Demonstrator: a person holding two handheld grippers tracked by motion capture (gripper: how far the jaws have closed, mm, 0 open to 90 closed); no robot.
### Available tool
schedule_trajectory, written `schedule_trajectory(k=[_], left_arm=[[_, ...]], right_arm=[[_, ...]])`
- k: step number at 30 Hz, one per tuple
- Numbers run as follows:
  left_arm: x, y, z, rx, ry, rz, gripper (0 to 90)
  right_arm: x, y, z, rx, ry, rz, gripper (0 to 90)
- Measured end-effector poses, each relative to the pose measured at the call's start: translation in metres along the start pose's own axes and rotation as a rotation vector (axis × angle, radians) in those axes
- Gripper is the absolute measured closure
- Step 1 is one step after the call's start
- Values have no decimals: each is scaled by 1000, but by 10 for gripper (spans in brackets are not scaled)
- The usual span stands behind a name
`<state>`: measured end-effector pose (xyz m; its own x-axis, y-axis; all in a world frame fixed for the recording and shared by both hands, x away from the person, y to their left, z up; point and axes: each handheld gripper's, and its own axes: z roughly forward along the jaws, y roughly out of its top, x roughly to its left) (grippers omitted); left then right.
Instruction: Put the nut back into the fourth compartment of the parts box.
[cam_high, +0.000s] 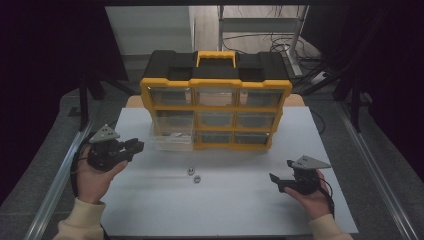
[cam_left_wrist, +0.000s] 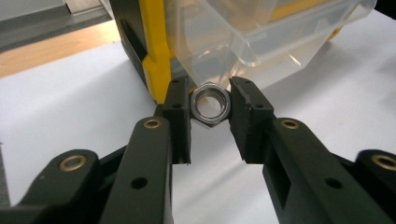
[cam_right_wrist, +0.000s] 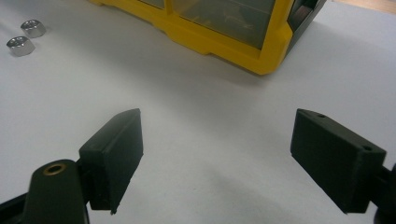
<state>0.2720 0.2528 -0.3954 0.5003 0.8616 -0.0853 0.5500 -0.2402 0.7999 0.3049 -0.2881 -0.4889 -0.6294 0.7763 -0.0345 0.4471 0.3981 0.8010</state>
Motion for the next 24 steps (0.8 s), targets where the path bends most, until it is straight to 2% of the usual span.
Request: schedule_trajectory(k=[5, 9, 24], left_arm=[[2, 11, -6, -18, 12, 9, 702], [2, 18, -8, -34, 6, 10, 703], [-10, 38, -11, -68, -13, 38, 702]], right_arm=[[0, 0, 0, 1, -1, 0, 175], [0, 0, 0, 1, -4, 3, 175], [-1, -1, -1, -1, -7, 3, 174]])
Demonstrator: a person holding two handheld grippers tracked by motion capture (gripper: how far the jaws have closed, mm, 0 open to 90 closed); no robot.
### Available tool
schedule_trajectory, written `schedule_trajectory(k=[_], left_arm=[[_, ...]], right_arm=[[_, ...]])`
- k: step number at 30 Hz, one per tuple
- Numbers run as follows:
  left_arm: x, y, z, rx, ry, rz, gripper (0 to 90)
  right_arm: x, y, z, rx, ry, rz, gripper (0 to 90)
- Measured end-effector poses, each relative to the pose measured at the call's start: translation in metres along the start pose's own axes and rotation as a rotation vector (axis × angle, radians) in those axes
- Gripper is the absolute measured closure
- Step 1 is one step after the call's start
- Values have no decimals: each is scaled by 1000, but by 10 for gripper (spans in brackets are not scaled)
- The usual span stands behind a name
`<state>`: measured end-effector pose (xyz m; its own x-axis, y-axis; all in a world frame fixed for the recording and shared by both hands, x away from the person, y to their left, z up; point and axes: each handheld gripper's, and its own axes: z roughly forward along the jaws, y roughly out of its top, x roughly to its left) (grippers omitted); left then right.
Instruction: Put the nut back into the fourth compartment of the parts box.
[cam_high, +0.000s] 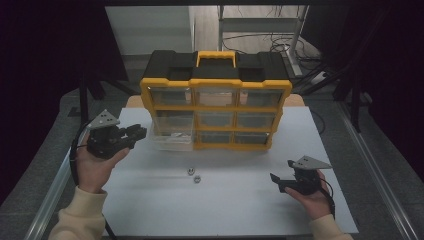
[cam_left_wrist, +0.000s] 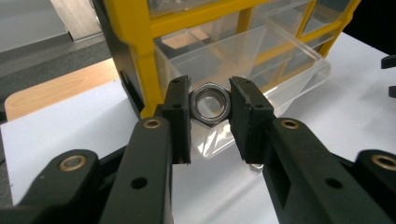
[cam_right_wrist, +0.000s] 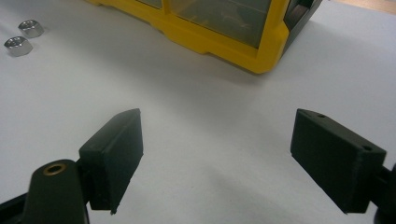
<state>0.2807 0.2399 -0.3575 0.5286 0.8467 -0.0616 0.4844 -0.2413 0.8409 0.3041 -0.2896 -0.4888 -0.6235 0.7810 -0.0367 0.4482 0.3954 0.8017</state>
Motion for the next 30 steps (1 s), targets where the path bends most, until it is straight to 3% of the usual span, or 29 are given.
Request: schedule_trajectory(k=[13, 30], left_arm=[[-14, 21, 19, 9, -32, 42, 703], [-26, 32, 48, 34, -75, 53, 702]], right_arm=[[0, 0, 0, 2, 0, 0, 174], [-1, 0, 0, 1, -1, 3, 174]])
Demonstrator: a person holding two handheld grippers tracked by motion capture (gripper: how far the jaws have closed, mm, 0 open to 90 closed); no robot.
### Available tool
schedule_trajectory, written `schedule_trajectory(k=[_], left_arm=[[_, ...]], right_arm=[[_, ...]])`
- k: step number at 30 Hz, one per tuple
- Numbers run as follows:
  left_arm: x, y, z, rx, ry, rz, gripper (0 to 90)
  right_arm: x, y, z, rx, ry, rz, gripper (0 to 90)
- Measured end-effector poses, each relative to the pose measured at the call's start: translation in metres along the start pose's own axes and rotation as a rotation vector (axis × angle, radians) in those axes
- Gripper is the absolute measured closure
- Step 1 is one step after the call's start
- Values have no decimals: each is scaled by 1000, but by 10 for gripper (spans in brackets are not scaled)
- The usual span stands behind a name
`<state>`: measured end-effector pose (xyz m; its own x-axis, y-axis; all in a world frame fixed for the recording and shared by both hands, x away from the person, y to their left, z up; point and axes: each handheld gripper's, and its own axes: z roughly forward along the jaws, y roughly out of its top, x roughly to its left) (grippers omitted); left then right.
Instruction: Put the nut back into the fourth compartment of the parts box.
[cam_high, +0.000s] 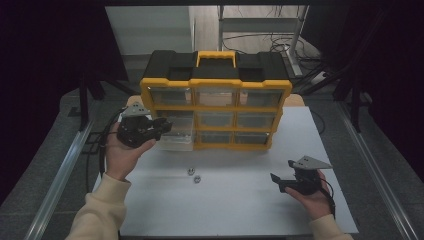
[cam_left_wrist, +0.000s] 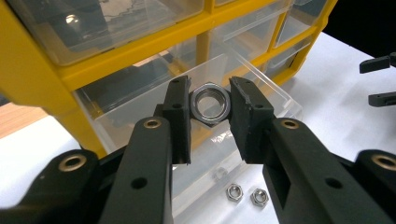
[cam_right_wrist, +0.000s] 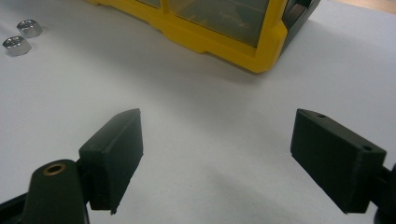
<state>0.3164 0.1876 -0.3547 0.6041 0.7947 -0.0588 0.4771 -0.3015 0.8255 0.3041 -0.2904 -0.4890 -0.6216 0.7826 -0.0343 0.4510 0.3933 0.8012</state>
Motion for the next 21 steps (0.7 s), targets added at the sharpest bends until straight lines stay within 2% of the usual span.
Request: schedule_trajectory(k=[10, 11, 12, 13, 15, 16, 19, 21], left_arm=[[0, 1, 11, 24, -3, -2, 700], [1, 0, 12, 22, -21, 4, 692], [0, 0, 13, 7, -42, 8, 658], [0, -1, 13, -2, -34, 10, 566], [-3, -1, 11, -16, 13, 11, 405], [-3, -1, 9, -26, 22, 8, 330], [-1, -3, 0, -60, 36, -19, 212], [0, -5, -6, -76, 51, -30, 165]], right_arm=[[0, 0, 0, 0, 2, 3, 174], [0, 0, 0, 1, 2, 1, 174], [0, 0, 0, 1, 2, 1, 174], [0, 0, 0, 0, 2, 0, 174], [0, 0, 0, 0, 2, 3, 174], [0, 0, 0, 0, 2, 3, 174], [0, 0, -1, 0, 0, 1, 174], [0, 0, -1, -1, 1, 3, 174]])
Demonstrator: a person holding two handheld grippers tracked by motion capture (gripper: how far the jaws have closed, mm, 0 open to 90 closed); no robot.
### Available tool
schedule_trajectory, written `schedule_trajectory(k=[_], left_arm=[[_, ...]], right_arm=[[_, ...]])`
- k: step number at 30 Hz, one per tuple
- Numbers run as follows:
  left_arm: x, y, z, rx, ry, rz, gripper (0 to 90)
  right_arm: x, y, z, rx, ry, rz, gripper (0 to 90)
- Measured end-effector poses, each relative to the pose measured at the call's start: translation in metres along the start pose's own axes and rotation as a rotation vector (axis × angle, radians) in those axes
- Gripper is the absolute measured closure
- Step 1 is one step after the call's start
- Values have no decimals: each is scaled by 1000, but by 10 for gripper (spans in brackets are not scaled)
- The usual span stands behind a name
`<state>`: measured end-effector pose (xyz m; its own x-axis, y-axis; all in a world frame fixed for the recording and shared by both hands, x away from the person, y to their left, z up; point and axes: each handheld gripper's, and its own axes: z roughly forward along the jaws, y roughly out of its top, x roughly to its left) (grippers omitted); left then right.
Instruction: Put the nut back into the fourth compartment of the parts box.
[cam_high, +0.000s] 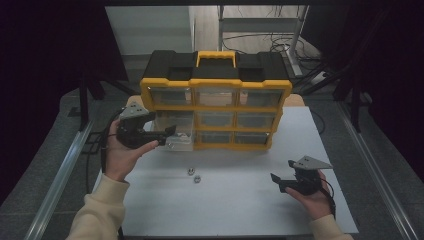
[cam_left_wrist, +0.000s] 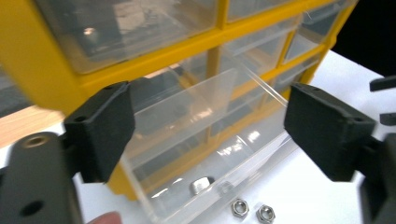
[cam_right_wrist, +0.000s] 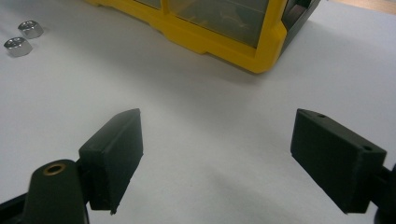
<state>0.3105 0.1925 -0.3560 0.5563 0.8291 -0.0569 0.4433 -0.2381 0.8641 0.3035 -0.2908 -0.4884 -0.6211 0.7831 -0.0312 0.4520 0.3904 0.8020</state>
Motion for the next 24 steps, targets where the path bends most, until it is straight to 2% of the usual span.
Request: schedule_trajectory(k=[2, 5, 10, 21, 24], left_arm=[[2, -3, -6, -16, 8, -10, 143], [5, -9, -13, -34, -3, -22, 128], [7, -22, -21, -21, 6, 2, 85], [11, -44, -31, -22, 53, 1, 75], [12, -51, -32, -8, 66, 0, 76]], right_arm=[[0, 0, 0, 1, 0, 0, 174], [0, 0, 0, -1, 0, -2, 173], [0, 1, 0, -4, -3, -3, 173], [1, 1, 0, -3, -3, -1, 174], [1, 1, 0, -3, -3, 0, 174]])
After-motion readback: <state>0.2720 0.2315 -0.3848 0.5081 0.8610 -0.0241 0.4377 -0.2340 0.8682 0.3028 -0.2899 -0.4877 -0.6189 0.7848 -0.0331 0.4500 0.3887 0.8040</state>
